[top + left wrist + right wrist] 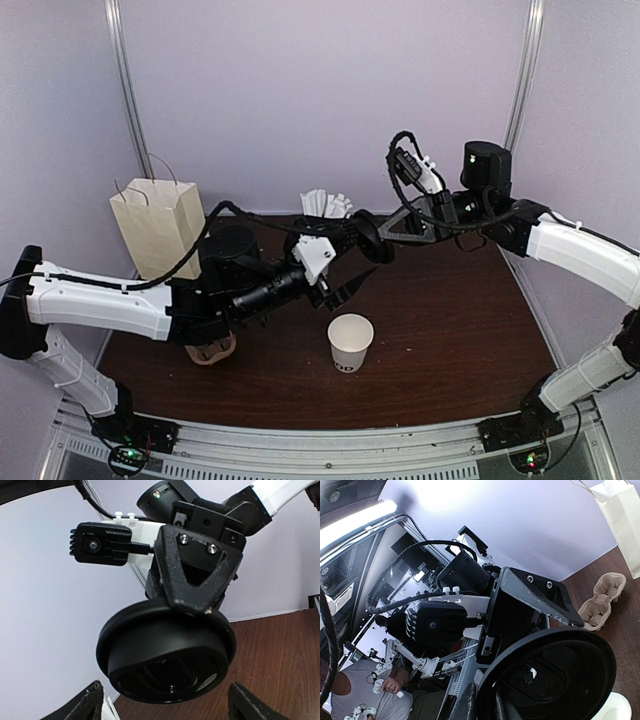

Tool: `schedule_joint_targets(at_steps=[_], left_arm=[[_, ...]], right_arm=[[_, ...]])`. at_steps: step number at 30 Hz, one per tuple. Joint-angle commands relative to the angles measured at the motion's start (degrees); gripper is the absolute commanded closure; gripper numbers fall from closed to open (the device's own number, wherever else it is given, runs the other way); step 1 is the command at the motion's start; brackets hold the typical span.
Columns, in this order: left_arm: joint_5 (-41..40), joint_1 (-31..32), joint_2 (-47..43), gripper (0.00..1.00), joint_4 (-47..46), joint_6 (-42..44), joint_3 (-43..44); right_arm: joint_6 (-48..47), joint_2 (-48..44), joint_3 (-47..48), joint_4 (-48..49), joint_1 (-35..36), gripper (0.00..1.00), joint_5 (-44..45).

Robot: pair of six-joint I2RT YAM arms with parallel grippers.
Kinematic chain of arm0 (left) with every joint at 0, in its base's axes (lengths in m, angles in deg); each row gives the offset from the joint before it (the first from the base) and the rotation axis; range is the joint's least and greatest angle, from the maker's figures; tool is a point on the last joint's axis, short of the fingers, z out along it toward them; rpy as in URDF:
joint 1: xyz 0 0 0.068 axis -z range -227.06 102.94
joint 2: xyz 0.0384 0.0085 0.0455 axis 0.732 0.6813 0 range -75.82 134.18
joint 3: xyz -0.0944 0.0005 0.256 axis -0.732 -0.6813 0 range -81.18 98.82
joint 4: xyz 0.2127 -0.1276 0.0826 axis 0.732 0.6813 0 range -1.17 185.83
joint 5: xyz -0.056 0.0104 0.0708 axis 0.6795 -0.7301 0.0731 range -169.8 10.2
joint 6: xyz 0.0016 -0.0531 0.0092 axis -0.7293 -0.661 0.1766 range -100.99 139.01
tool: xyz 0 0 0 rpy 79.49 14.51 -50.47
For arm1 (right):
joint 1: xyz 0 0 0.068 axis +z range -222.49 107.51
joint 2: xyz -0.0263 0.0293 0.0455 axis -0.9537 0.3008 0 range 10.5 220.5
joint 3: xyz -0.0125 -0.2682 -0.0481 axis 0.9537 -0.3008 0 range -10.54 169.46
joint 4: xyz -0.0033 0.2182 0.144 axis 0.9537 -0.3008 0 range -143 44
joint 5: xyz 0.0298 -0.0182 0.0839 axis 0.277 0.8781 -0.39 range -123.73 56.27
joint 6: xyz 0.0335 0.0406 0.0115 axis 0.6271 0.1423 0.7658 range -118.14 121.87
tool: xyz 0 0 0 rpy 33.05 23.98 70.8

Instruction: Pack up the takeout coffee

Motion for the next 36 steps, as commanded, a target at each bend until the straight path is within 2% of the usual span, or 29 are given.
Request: schedule_joint_targets(at_steps=[1,11,28,31,33,36], left_arm=[[1.3,-0.3,1.0,0.13,-3.3,-1.6,2.2],[-0.8,-0.3,3.9,0.13,-6.1,-2.5,3.7],[-1.4,-0.3,4.6,0.20,-7.3,-4.7,3.8],[-2.0,-0.3,4.0,0.22,-6.0,-5.2,3.7],[-3.4,-0.4,3.1,0.22,-2.0,-6.9,4.7],[-2.1,-1.0,1.7,0.22,11.2,-9.7,8.3]], right_arm=[[1.1,-1.4,-0.5,2.5,-0.3,0.86,-0.8],[8.1,-1.1,-2.3,10.9,-0.3,0.87,-0.2],[6.8,-0.8,-3.6,10.7,-0.3,0.87,0.3],[4.5,-0.9,-3.2,8.8,-0.9,0.79,-0.2],[1.0,-1.3,-1.8,5.0,-2.9,0.74,-1.5],[-11.3,-2.9,0.8,-10.7,-8.1,0.67,-2.7]])
